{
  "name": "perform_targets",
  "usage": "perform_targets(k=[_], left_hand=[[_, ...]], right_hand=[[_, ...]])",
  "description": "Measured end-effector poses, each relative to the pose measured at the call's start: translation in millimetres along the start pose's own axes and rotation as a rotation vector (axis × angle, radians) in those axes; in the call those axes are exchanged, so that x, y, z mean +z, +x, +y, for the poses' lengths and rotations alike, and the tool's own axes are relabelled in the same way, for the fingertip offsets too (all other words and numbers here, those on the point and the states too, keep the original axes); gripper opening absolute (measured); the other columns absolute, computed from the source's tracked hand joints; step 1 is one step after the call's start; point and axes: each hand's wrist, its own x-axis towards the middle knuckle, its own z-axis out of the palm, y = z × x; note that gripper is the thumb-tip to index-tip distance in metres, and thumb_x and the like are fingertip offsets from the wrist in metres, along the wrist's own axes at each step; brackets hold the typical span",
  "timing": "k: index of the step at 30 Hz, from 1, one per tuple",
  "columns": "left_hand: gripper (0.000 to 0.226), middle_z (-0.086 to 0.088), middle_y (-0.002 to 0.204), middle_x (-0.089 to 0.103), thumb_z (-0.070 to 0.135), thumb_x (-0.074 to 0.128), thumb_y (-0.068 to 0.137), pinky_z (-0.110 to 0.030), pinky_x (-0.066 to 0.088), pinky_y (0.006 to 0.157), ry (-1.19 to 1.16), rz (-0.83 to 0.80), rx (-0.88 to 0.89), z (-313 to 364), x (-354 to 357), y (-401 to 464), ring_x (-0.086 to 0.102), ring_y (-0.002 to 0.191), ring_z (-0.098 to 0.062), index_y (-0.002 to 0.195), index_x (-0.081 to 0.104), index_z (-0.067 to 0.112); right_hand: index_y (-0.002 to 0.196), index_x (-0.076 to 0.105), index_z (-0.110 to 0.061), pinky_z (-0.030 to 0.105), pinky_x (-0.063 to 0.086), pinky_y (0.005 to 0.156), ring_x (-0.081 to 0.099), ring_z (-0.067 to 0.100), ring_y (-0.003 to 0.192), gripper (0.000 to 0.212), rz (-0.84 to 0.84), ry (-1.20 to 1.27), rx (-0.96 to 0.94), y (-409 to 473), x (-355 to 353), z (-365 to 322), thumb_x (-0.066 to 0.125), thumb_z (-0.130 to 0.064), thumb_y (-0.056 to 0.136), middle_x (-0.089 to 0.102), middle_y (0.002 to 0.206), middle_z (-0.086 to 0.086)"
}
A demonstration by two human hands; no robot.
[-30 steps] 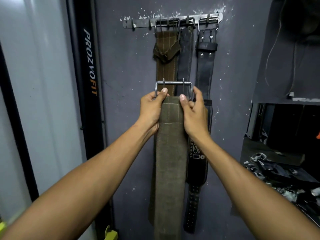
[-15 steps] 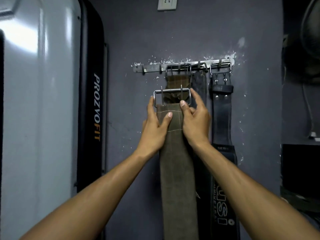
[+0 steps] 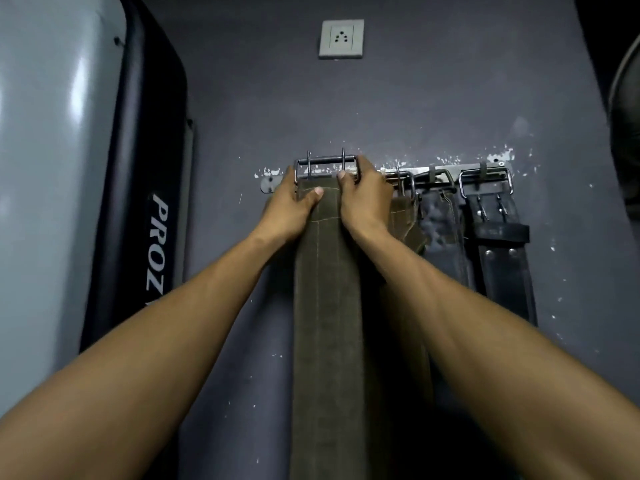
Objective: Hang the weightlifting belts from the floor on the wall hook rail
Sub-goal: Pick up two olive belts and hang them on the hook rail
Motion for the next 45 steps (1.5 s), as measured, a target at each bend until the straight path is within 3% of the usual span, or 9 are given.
perform_targets(k=[3,6,12,16,21,26,31,42,45], left_hand=[[0.076,-0.004,0.158,0.050,0.031,0.059,0.104,-0.037,0.036,0.123,0.115,-0.056,-0.030,-24,2,5,0.050,0.144,-0.023,0.165,0.015,0.023],[0.080,-0.001,0.168,0.032,0.035,0.058,0.104,-0.023,0.029,0.116,0.135,-0.025,0.020,-42,8,-11,0.037,0.152,-0.021,0.165,0.006,0.029],[0.066,0.007,0.142,0.058,0.025,0.060,0.104,-0.009,0.045,0.100,-0.153,0.164,0.005,-37,21,-39,0.058,0.128,-0.008,0.160,0.026,0.016],[0.036,0.006,0.123,0.072,0.038,0.055,0.105,-0.028,0.055,0.099,-0.238,0.140,-0.116,-55,40,-88,0.068,0.119,-0.015,0.135,0.057,0.018],[0.043,-0.003,0.105,0.080,0.047,0.049,0.105,-0.047,0.061,0.093,-0.233,0.129,-0.261,-66,58,-125,0.077,0.098,-0.020,0.115,0.075,0.014],[0.048,0.006,0.095,0.081,0.061,0.047,0.098,-0.039,0.064,0.084,-0.236,0.190,-0.283,-67,62,-155,0.077,0.089,-0.010,0.109,0.075,0.024],[0.059,-0.014,0.095,0.081,0.053,0.046,0.101,-0.054,0.060,0.087,-0.264,0.135,-0.387,-101,83,-243,0.077,0.096,-0.035,0.100,0.076,0.001],[0.052,0.000,0.093,0.083,0.057,0.051,0.097,-0.048,0.063,0.088,-0.352,0.087,-0.501,-134,96,-349,0.080,0.092,-0.016,0.102,0.079,0.013],[0.057,-0.004,0.093,0.083,0.060,0.051,0.095,-0.046,0.064,0.087,-0.357,0.101,-0.543,-135,95,-350,0.080,0.092,-0.020,0.101,0.080,0.011]], right_hand=[[0.121,0.061,-0.003,0.023,0.027,0.056,0.049,0.006,0.056,0.021,-0.036,-0.074,-0.047,-4,15,22,0.056,-0.017,0.106,0.050,0.064,-0.006],[0.139,0.055,-0.008,0.024,0.030,0.056,0.040,-0.004,0.054,0.034,-0.046,-0.163,-0.137,-18,15,34,0.054,-0.018,0.106,0.046,0.062,-0.011],[0.151,0.046,-0.013,0.012,0.033,0.068,0.065,0.020,0.077,0.052,-0.101,-0.152,-0.014,-54,-2,27,0.058,-0.031,0.104,0.071,0.089,0.000],[0.155,0.042,-0.022,0.003,0.038,0.086,0.065,0.005,0.112,0.055,-0.128,-0.023,0.037,-124,-13,46,0.057,-0.035,0.104,0.072,0.131,-0.003],[0.161,0.036,-0.021,-0.008,0.039,0.084,0.050,-0.038,0.093,0.055,-0.176,0.049,0.068,-145,-22,68,0.053,-0.025,0.109,0.057,0.128,-0.021],[0.137,0.058,-0.031,0.023,0.057,0.095,0.069,-0.007,0.109,0.036,-0.209,0.192,0.148,-172,-43,68,0.060,-0.041,0.102,0.074,0.121,-0.017],[0.116,0.073,-0.018,0.044,0.061,0.093,0.076,0.008,0.101,0.025,-0.290,0.200,0.340,-260,-69,95,0.058,-0.036,0.106,0.080,0.106,-0.002],[0.103,0.082,-0.021,0.047,0.062,0.095,0.079,0.021,0.100,0.023,-0.326,0.392,0.640,-375,-95,113,0.061,-0.031,0.104,0.083,0.103,0.004],[0.098,0.083,-0.028,0.035,0.063,0.087,0.079,0.018,0.098,0.023,-0.263,0.417,0.659,-384,-96,109,0.062,-0.035,0.104,0.083,0.102,0.001]])
